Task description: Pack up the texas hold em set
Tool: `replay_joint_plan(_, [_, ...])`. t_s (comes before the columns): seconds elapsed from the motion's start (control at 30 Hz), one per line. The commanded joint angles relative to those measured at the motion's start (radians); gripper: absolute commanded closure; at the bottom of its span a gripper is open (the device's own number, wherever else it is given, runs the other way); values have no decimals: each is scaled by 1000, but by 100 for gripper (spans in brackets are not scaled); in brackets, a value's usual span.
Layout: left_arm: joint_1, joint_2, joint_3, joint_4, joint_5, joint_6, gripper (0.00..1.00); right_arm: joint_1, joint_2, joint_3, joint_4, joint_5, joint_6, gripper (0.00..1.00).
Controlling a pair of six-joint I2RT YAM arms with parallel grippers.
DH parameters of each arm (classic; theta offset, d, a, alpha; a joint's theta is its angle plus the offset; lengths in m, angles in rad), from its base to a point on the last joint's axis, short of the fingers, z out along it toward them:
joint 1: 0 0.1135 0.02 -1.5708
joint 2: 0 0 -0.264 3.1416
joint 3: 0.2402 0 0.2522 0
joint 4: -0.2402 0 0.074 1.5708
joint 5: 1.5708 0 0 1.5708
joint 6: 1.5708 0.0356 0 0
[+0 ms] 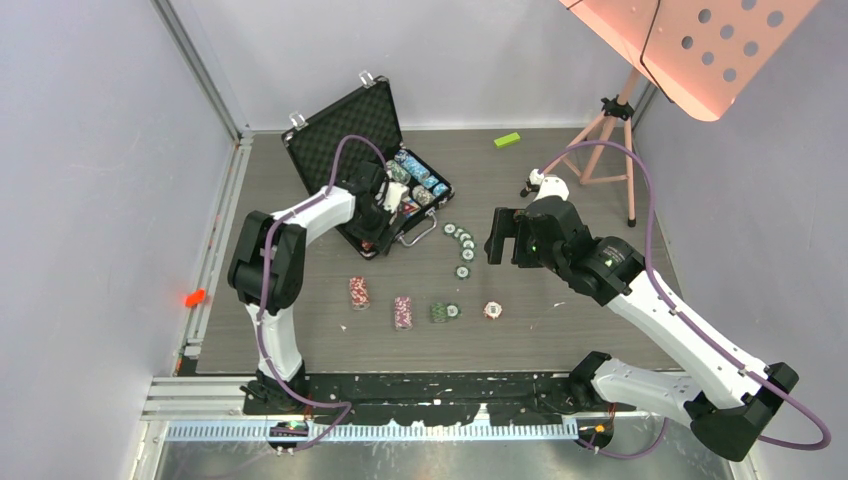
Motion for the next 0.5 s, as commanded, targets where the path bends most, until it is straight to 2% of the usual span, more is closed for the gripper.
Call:
replay_joint_plan(0.0, [-12, -20, 29, -55, 68, -30, 32, -6, -14, 2, 25, 17, 12, 0])
replay_joint_plan(0.17, [-17, -32, 29, -63, 56, -42, 32, -6, -13, 0, 25, 19, 13, 0])
replay_joint_plan(0.33, [-19, -62, 22, -34, -24, -53, 1, -7, -11, -3, 25, 17, 15, 0])
replay_joint_plan(0.47, [-19, -94, 49, -25, -62, -63, 0, -8, -10, 2, 26, 14, 13, 0])
